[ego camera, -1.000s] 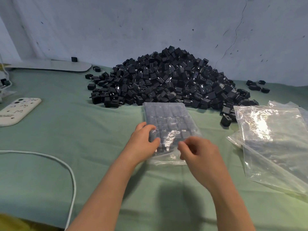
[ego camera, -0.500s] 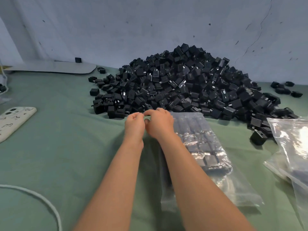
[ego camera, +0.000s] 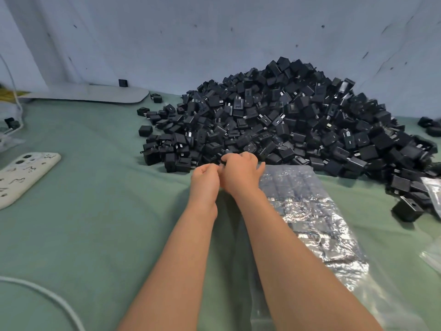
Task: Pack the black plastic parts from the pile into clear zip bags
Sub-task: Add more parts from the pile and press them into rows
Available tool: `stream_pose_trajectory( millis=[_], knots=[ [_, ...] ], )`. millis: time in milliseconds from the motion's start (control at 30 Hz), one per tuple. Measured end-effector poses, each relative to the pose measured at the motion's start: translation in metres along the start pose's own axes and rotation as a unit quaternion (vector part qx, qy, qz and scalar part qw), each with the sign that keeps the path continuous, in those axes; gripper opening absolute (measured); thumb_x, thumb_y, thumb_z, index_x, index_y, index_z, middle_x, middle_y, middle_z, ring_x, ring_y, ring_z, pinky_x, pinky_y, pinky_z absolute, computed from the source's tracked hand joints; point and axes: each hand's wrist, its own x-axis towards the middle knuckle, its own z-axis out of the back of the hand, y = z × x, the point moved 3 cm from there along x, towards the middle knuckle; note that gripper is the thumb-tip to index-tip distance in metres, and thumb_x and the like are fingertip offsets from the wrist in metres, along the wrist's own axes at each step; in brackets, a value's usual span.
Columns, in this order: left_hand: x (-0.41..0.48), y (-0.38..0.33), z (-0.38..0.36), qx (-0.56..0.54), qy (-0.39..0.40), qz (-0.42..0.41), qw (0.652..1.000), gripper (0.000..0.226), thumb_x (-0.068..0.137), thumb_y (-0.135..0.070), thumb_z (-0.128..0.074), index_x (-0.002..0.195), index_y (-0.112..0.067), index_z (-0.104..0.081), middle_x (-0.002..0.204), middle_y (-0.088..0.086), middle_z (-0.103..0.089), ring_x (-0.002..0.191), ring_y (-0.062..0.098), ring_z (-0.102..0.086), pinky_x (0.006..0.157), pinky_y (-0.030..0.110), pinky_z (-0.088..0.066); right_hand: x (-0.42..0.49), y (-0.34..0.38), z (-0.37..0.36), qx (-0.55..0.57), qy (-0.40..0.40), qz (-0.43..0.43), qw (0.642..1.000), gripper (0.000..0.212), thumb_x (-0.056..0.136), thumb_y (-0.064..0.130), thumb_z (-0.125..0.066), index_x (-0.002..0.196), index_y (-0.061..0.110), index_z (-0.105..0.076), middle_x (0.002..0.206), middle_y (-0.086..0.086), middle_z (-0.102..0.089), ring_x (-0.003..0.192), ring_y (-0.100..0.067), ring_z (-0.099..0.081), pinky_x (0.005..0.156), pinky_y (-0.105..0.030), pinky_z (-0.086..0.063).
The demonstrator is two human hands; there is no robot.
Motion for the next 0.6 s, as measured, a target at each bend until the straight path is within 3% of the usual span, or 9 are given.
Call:
stream_pose_trajectory(
  millis=[100, 200, 267, 367, 500, 567, 600],
  knots=[
    [-0.002, 0.0, 0.0, 0.0, 0.008, 0.013, 1.0, 0.021, 0.09, -0.007, -0.04, 0.072, -0.017, -0.046, 0.082, 0.005, -0.046, 0.085, 0.018, -0.039, 0.072, 0.031, -0.035, -0.007, -0.003, 0.014, 0.108, -0.028, 0.011, 0.994, 0.034, 0.094, 0.025, -0.045, 0.125, 0.031, -0.058, 0.131, -0.007, -0.055, 0.129, -0.029, -0.04, 0.113, -0.049, -0.024],
    [-0.008, -0.001, -0.001, -0.051, 0.022, 0.035, 0.998, 0.018, 0.096, -0.013, -0.039, 0.084, -0.016, -0.052, 0.101, 0.008, -0.059, 0.096, 0.021, -0.06, 0.091, 0.031, -0.048, -0.022, -0.008, 0.028, 0.232, 0.005, 0.029, 0.972, 0.027, 0.091, 0.019, -0.046, 0.107, 0.03, -0.065, 0.109, 0.001, -0.064, 0.102, -0.021, -0.056, 0.096, -0.038, -0.044],
    [-0.013, -0.001, -0.001, -0.076, 0.038, 0.034, 0.996, 0.02, 0.098, -0.015, -0.039, 0.098, -0.014, -0.058, 0.111, 0.008, -0.064, 0.103, 0.02, -0.065, 0.097, 0.037, -0.049, -0.034, -0.011, 0.034, 0.266, 0.024, 0.049, 0.963, 0.025, 0.089, 0.015, -0.047, 0.096, 0.028, -0.066, 0.101, 0.004, -0.064, 0.088, -0.014, -0.053, 0.082, -0.028, -0.044],
    [-0.02, -0.002, 0.001, -0.062, 0.04, 0.021, 0.997, 0.026, 0.098, -0.014, -0.042, 0.12, -0.014, -0.056, 0.105, 0.005, -0.066, 0.099, 0.02, -0.065, 0.091, 0.036, -0.053, -0.048, -0.018, 0.04, 0.274, 0.047, 0.064, 0.958, 0.025, 0.088, 0.013, -0.047, 0.09, 0.027, -0.067, 0.095, 0.005, -0.067, 0.074, -0.007, -0.052, 0.062, -0.021, -0.038],
    [-0.033, -0.003, 0.006, -0.007, 0.063, -0.011, 0.998, 0.029, 0.098, -0.009, -0.044, 0.121, -0.018, -0.058, 0.102, 0.008, -0.062, 0.085, 0.018, -0.06, 0.081, 0.028, -0.052, -0.066, -0.032, 0.046, 0.237, 0.073, 0.074, 0.966, 0.025, 0.089, 0.013, -0.046, 0.084, 0.027, -0.066, 0.061, 0.013, -0.053, 0.05, 0.0, -0.042, 0.047, -0.016, -0.029],
    [-0.041, -0.002, 0.008, 0.051, 0.077, -0.042, 0.995, 0.03, 0.098, -0.011, -0.045, 0.123, -0.019, -0.058, 0.104, 0.007, -0.06, 0.079, 0.015, -0.054, 0.076, 0.024, -0.048, -0.079, -0.038, 0.05, 0.227, 0.068, 0.092, 0.967, 0.027, 0.089, 0.011, -0.045, 0.082, 0.028, -0.065, 0.069, 0.009, -0.056, 0.049, 0.0, -0.047, 0.046, -0.014, -0.031],
    [-0.046, -0.002, 0.009, 0.076, 0.081, -0.056, 0.992, 0.03, 0.098, -0.012, -0.046, 0.125, -0.019, -0.057, 0.101, 0.007, -0.059, 0.078, 0.016, -0.052, 0.076, 0.025, -0.047, -0.085, -0.041, 0.053, 0.227, 0.063, 0.104, 0.966, 0.028, 0.089, 0.01, -0.045, 0.082, 0.029, -0.065, 0.083, 0.007, -0.062, 0.059, 0.001, -0.055, 0.051, -0.013, -0.036]
  ],
)
